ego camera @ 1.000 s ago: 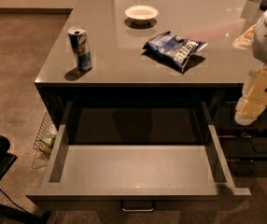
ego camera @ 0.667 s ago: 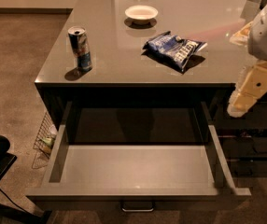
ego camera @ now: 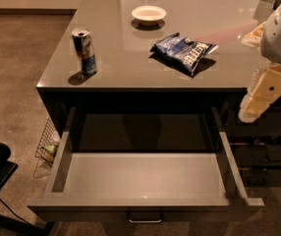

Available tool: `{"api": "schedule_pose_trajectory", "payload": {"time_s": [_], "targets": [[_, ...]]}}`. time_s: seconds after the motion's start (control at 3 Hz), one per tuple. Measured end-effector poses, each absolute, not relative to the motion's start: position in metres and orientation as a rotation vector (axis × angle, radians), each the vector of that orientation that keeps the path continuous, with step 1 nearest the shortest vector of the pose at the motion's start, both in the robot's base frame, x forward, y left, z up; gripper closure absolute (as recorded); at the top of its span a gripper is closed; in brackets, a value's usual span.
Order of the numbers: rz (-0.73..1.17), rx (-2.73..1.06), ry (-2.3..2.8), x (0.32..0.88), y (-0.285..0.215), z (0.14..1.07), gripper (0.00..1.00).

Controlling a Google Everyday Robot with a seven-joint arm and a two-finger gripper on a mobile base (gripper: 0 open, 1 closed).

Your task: Place blue chip bag into top drawer

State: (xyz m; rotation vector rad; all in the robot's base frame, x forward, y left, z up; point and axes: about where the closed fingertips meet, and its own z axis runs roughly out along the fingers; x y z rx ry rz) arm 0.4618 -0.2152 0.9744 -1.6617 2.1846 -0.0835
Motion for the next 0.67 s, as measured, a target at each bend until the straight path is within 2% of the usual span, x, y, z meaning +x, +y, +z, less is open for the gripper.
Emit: {"api": "schedule_pose_trajectory", "payload": {"time_s": [0.33,0.67], "targets": [[-0.08,-1.589,2.115,0.483,-0.216,0.98,0.0],[-0.036,-1.444,1.949,0.532,-0.217,0.994,0.0]]}}
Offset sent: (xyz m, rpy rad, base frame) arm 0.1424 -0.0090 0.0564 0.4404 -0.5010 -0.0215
